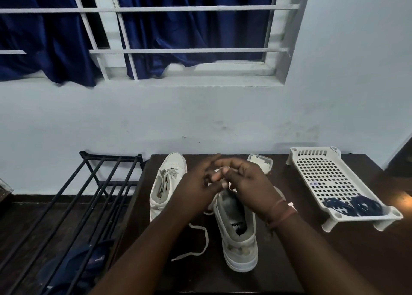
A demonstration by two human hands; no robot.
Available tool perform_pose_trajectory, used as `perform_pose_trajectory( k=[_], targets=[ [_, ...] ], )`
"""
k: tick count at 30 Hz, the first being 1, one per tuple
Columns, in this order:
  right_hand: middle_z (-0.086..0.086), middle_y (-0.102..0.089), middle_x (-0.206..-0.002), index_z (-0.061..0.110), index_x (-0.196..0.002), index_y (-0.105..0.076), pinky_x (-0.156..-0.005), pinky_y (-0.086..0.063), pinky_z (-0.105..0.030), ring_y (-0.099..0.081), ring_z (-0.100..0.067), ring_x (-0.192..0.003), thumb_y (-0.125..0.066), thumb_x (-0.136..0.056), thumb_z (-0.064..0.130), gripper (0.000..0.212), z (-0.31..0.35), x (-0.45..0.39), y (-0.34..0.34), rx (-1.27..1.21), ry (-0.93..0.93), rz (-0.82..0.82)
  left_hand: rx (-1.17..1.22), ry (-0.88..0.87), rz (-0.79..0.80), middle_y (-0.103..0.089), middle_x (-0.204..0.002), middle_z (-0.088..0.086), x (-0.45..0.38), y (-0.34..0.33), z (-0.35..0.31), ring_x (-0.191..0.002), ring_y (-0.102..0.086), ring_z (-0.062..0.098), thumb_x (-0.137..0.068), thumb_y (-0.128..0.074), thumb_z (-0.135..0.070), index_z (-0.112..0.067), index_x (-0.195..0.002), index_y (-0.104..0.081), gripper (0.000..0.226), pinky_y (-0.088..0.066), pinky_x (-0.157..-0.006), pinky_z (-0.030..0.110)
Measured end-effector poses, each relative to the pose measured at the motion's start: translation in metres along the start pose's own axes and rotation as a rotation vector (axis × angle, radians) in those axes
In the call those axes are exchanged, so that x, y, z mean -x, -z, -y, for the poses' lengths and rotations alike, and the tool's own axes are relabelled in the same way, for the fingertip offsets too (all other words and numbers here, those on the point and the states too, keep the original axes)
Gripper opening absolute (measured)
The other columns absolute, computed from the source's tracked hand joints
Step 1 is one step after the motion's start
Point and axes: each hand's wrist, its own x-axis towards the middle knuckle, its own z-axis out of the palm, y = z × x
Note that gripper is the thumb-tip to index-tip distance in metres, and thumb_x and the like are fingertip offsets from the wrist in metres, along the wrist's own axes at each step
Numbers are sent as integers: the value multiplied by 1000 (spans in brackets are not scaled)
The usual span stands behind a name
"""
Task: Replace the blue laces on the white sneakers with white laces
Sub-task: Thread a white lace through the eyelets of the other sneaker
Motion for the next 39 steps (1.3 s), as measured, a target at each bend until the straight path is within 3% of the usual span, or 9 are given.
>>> perform_pose_trajectory(
  k=[8, 12, 16, 20, 24, 29, 33, 36, 39],
  targets=[
    [-6, -63, -81, 11, -109, -60, -56, -33, -26, -46, -13, -59, -49, -96, 6, 18, -9, -5, 7, -794, -288, -175, -141, 87, -226, -74, -78, -15, -7, 12, 5, -72, -67, -1, -88, -73, -15, -31, -90, -79, 17, -48, -66, 17],
    [-6, -63, -69, 9, -102, -65, -52, -35, -25, -46, -13, -52, -56, -96, 11, 12, -16, -8, 19, -314, -209, -230, -189, 79, -447, -71, -76, -16, -3, 22, 3, -64, -65, 0, -91, -68, -16, -28, -89, -77, 15, -45, -61, 19],
    [11, -73, -86, 24, -95, -73, -72, -45, -15, -61, 7, -75, -63, -90, 11, 17, -27, -4, 23, 583, 29, -176, 318, 190, -526, -73, -80, 1, -8, 31, -10, -52, -56, 11, -95, -65, -11, -15, -97, -74, 10, -44, -50, 25],
    [14, -32, -156, 41, -137, -51, -110, -38, -24, -31, -4, -142, -58, -90, -4, 65, -21, -1, 4, 197, 156, 113, 951, 304, -403, -74, -88, 8, -12, 32, -12, -64, -63, 8, -97, -59, -3, -4, -104, -68, 11, -52, -56, 17],
    [10, -62, -128, 24, -117, -68, -97, -47, -22, -58, 1, -116, -58, -91, 4, 34, -12, -7, 11, 394, 156, -160, 1328, 318, -671, -75, -92, 13, -15, 52, -1, -89, -74, 18, -100, -50, 5, -2, -102, -64, 15, -59, -65, 20],
    [2, -63, -120, 23, -124, -58, -80, -36, -17, -59, -17, -113, -61, -87, 25, 37, -41, 4, 20, 978, -324, 74, 759, 290, -550, -73, -97, 23, -11, 43, -1, -80, -75, 23, -98, -59, -2, 4, -108, -64, 12, -60, -63, 23],
    [-2, -65, -117, 20, -119, -61, -83, -43, -22, -62, -22, -108, -52, -85, 11, 36, -43, 4, 13, 1139, -267, 172, 410, 137, -533, -70, -79, 28, -10, 27, -5, -69, -66, 31, -95, -65, -3, 6, -89, -67, 10, -56, -65, 40],
    [-4, -65, -116, 18, -116, -64, -85, -47, -24, -63, -23, -107, -55, -85, 10, 33, -41, 2, 13, 1173, -291, 244, 238, 135, -548, -76, -82, 3, -12, 22, 6, -78, -73, 25, -92, -70, -16, -14, -87, -75, 8, -60, -80, 47],
    [-5, -68, -112, 17, -111, -69, -83, -50, -26, -66, -25, -102, -56, -84, 9, 31, -42, 1, 15, 1224, -322, 326, 441, 170, -494, -77, -102, 2, -14, 14, 13, -98, -74, 21, -100, -60, -24, -3, -103, -62, 21, -58, -89, 44]
  ],
)
